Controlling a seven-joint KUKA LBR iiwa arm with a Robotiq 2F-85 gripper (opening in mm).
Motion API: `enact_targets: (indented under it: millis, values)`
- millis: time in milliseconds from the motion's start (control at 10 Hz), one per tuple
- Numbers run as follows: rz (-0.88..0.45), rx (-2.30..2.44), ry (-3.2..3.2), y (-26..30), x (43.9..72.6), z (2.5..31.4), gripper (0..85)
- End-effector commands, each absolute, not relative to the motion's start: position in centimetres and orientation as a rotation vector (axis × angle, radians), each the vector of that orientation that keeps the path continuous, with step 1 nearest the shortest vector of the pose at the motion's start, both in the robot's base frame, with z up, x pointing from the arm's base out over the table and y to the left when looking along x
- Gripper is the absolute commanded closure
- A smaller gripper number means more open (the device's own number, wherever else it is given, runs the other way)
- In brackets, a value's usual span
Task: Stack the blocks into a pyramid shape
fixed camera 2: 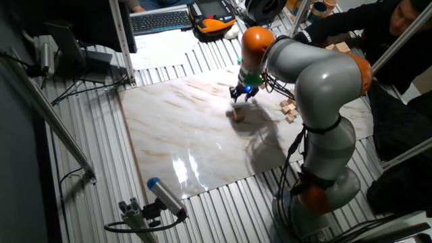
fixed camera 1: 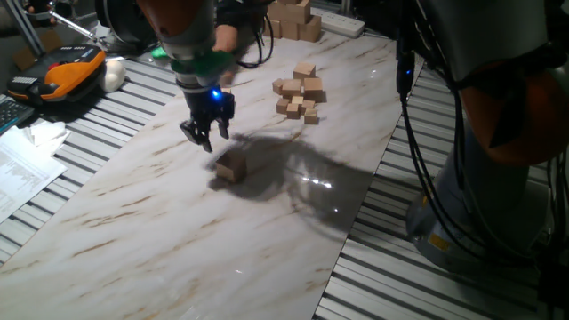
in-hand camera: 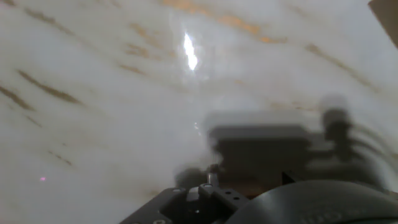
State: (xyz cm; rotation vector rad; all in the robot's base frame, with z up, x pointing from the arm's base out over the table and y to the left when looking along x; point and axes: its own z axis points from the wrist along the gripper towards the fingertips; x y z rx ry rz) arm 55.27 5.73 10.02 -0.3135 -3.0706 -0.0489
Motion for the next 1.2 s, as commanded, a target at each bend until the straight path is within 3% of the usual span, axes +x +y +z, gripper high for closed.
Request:
enact_targets:
  millis: [0,1100]
  values:
    - [-0.063,-0.341,-3.065,5.2,56.3,10.3,34.0]
    - [-0.008,-0.328,-3.095,-3.1,62.9,11.4,34.0]
